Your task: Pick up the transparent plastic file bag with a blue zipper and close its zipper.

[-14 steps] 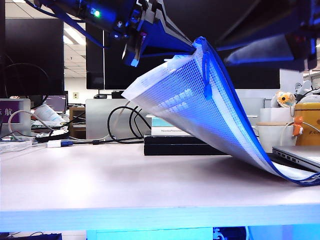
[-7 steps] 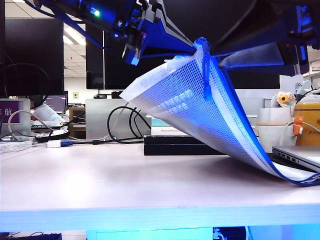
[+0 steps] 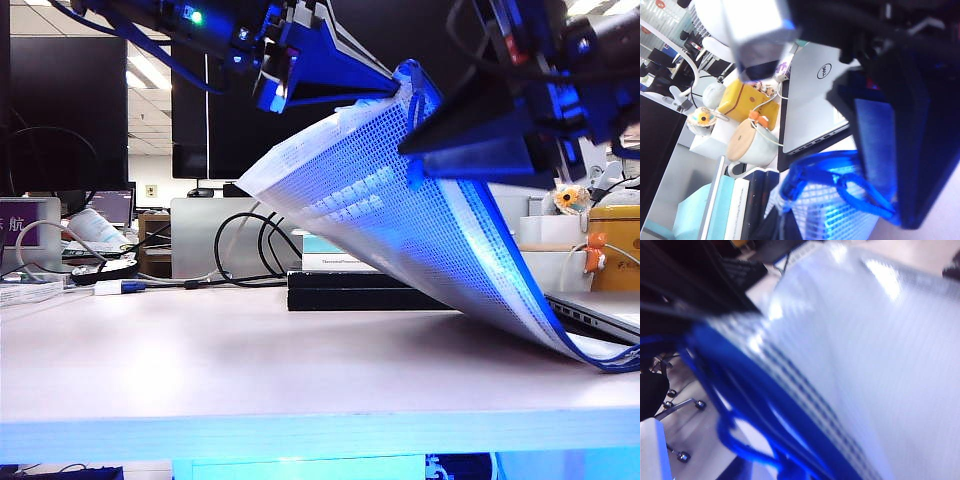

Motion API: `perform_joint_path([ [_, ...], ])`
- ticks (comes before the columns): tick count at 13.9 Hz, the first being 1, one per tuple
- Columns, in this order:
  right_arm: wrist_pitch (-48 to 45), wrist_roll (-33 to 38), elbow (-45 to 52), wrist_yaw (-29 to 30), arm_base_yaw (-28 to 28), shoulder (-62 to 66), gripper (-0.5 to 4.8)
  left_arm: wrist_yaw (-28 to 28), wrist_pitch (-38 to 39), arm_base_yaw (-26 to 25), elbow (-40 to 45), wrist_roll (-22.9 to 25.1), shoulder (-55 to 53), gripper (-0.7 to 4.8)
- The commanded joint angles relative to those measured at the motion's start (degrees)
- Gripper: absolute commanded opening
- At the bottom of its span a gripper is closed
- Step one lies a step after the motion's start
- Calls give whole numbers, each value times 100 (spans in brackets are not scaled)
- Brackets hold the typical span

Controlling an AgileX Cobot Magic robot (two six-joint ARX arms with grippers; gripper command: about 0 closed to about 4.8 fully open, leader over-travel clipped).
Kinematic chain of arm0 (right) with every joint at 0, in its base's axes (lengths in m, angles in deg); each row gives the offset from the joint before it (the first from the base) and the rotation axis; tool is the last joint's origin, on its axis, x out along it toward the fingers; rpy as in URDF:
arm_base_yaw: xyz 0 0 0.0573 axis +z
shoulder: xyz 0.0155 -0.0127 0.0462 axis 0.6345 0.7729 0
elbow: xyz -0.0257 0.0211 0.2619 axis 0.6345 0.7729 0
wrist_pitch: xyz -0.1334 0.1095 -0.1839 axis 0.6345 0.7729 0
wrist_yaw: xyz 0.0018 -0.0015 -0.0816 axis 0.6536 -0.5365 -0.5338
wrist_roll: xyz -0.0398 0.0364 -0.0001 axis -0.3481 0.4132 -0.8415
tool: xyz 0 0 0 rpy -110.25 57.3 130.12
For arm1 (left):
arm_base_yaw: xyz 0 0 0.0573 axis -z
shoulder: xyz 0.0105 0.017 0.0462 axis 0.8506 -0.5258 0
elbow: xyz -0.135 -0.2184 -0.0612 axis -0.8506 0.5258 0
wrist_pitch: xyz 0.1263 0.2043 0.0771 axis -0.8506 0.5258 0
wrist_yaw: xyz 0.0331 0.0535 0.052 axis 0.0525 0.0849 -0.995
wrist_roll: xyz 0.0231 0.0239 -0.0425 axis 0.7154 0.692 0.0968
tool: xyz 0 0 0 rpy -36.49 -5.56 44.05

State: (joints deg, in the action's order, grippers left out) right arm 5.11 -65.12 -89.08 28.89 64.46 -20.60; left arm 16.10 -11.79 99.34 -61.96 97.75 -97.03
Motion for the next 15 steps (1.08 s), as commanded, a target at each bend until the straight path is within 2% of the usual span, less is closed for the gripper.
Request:
perform_joint_path([
  [1, -706, 2, -31, -22, 0, -7, -9, 367, -37, 15, -17, -146, 28, -6],
  [4, -673, 59, -31, -31, 0, -9, -1, 188, -35, -26, -17, -175, 15, -6],
  [7, -603, 280, -31, 181, 0, -13, -1, -74, -13, -293, -17, -138, 15, -6],
  [8, -551, 304, -31, 378, 0, -20, -1, -81, 120, -656, -17, -140, 20, -6],
  [10, -562, 299, -33, 348, -2, -20, -1, -4, 649, -774, -17, -140, 48, -6],
  [11, -553, 297, -234, 247, -7, -15, -1, 1147, 1207, -732, -17, -142, 46, -6],
  [13, -557, 295, -328, 245, -7, -9, -1, 1523, 1185, -732, -17, -144, 46, -6],
  [14, -457, 275, -382, 243, -15, -7, -1, 2140, 1115, -732, -17, -184, 46, -6],
  [15, -404, 273, -382, 243, -15, -7, -1, 2168, 1113, -732, -17, -184, 46, -6],
])
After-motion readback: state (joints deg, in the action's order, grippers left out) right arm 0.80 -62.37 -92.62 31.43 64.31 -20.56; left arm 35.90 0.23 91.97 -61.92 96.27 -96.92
